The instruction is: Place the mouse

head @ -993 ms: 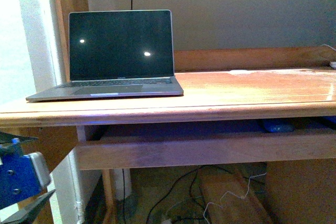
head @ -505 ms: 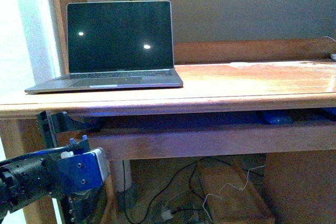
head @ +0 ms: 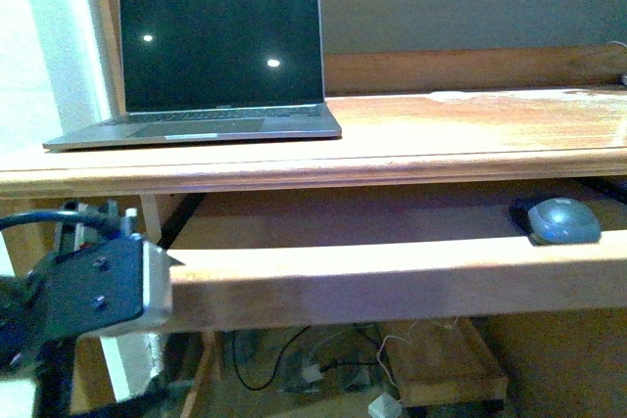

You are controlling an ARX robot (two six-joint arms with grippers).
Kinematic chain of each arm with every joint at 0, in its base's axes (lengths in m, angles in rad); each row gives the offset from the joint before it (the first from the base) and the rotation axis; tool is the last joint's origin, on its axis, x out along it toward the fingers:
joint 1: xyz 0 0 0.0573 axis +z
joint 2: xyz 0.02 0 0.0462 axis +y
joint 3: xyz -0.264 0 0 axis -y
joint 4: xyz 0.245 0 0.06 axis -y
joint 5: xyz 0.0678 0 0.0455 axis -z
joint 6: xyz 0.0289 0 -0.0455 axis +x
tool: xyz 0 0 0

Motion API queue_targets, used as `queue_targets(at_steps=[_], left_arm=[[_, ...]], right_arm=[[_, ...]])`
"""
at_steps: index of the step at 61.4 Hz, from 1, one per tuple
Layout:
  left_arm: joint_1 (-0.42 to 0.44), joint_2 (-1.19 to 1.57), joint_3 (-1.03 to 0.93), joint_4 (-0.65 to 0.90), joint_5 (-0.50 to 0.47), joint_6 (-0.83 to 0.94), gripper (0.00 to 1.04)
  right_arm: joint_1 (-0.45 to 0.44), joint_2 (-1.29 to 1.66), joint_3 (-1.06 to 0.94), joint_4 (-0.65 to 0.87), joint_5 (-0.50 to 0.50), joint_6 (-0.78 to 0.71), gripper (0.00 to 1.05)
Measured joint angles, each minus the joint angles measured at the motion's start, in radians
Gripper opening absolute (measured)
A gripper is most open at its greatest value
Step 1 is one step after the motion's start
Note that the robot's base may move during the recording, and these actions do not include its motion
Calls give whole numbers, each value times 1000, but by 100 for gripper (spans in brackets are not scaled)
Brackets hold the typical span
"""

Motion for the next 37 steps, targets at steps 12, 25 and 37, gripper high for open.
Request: queue_targets(at_steps=[12,25,37], left_arm=[[-21,-216,-158,-116,155,-205,97],[-72,-460,-307,84,183,-843,97],[-77,-732,-327,144,-49,-1389,97]], right_arm=[[0,0,0,0,0,0,97],[0,0,0,0,0,0,97],[0,0,0,0,1,0,97]])
